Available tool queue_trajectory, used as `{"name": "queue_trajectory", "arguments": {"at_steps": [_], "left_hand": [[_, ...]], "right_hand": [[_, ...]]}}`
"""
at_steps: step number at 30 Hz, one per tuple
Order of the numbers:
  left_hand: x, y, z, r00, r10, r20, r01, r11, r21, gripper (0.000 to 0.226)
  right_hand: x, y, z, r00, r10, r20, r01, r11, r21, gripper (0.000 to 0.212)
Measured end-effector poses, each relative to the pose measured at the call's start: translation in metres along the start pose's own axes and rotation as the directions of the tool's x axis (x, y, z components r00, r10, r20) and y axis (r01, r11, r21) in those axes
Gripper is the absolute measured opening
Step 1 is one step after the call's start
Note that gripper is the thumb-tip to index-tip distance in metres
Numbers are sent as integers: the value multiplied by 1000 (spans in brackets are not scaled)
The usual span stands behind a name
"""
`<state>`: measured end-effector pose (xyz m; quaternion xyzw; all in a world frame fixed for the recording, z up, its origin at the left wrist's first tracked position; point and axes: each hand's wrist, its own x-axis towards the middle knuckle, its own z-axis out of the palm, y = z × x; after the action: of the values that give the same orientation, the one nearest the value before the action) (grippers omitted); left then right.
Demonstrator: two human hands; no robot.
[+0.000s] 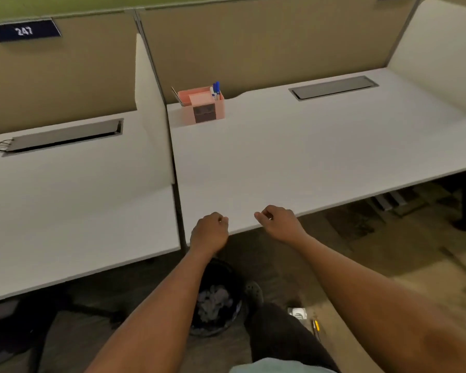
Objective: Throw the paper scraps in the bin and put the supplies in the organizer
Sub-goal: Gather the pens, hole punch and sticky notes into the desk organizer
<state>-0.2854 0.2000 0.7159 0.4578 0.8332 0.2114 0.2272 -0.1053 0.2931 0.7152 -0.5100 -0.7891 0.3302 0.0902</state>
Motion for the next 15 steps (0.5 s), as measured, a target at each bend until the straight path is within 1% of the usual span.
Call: {"name": "queue_trajectory", "arguments": {"at_steps": [2,5,9,12,15], "left_hand": [[-28,-4,7,1000,7,9,-7,1000,18,28],[-60,-6,20,998,27,58,-28,999,27,26],[-93,-2,34,994,40,102,-38,999,-27,27],[-112,4,48,990,43,135,-36,998,-58,28],[-129,9,70,988,42,150,-31,997,-78,28]], "right_hand": [[-33,7,-1,1000,4,4,-4,1000,-27,38],[-72,22,-1,999,47,-9,-47,997,-54,38],[-112,44,1,995,97,-20,-98,993,-65,27],[-136,62,0,991,126,-45,-130,986,-108,27],[-157,84,5,982,187,-36,-190,975,-116,29]]}}
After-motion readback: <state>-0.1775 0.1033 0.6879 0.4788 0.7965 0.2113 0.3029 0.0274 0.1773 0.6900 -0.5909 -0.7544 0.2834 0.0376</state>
